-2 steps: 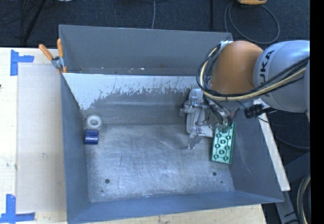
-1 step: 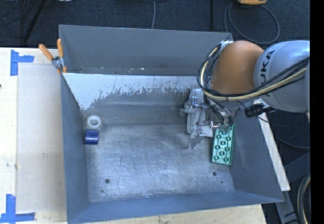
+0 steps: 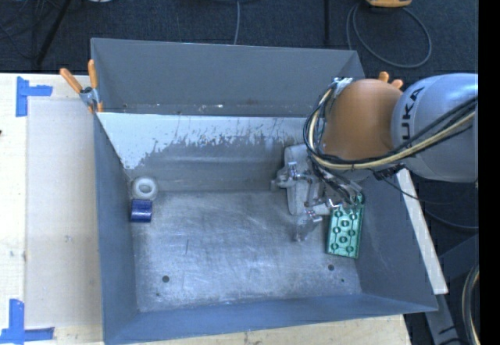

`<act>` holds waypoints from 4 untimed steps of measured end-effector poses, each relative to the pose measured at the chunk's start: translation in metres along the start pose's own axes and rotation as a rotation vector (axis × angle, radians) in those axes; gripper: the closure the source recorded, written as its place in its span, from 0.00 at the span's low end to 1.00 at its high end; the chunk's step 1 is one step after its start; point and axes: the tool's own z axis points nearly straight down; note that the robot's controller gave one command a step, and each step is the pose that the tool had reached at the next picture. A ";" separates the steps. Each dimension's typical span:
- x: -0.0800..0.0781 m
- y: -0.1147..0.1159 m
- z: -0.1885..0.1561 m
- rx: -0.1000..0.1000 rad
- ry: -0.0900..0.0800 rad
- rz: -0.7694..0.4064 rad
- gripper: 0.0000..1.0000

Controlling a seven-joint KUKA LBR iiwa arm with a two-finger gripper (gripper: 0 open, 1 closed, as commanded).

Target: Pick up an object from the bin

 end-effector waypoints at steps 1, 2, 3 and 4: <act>0.000 -0.008 0.000 -0.005 0.006 -0.123 0.00; 0.072 -0.054 -0.052 -0.011 0.009 -0.571 0.00; 0.068 -0.052 -0.043 -0.012 0.019 -0.639 0.00; 0.067 -0.064 -0.019 -0.013 0.020 -1.039 0.00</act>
Offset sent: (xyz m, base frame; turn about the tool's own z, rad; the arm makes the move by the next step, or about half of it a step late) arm 0.0082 -0.0678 -0.0043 -0.3170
